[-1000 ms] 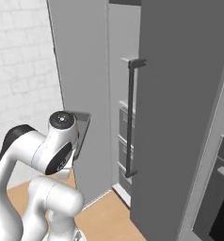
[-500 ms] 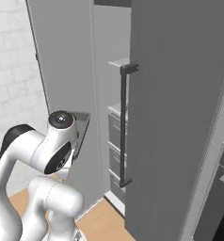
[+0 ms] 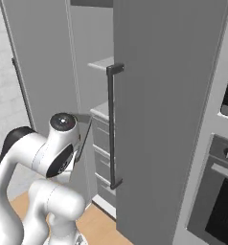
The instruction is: Take the meat container that has the shrimp and place it on the second highest rack of the freezer. Then take the vegetable container that has the mushroom and cucumber and place it on the highest rack of the freezer.
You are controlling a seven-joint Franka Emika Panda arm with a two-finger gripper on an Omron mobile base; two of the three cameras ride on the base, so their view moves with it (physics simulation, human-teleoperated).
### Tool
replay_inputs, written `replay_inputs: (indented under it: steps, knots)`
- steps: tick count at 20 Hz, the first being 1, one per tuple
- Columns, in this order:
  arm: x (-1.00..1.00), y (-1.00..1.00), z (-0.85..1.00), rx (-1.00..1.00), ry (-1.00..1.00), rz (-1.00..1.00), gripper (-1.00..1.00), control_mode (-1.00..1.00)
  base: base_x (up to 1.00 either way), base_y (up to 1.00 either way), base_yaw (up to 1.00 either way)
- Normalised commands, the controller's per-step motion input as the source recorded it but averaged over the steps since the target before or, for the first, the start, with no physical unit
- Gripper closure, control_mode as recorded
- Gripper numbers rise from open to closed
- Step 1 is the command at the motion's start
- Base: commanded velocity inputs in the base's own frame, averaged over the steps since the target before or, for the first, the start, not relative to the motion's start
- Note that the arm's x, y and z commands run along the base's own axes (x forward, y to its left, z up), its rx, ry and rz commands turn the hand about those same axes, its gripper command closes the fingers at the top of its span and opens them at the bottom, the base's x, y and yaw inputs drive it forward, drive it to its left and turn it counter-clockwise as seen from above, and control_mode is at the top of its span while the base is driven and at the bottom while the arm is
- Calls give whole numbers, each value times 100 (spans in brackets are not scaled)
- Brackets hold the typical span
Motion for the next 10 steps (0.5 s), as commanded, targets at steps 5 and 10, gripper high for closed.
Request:
replay_inputs:
  steps: [5,10]
  knots:
    - [0,0,0,0,0,0,100,100,62,43,-23]
    - [0,0,0,0,0,0,100,100,63,19,-23]
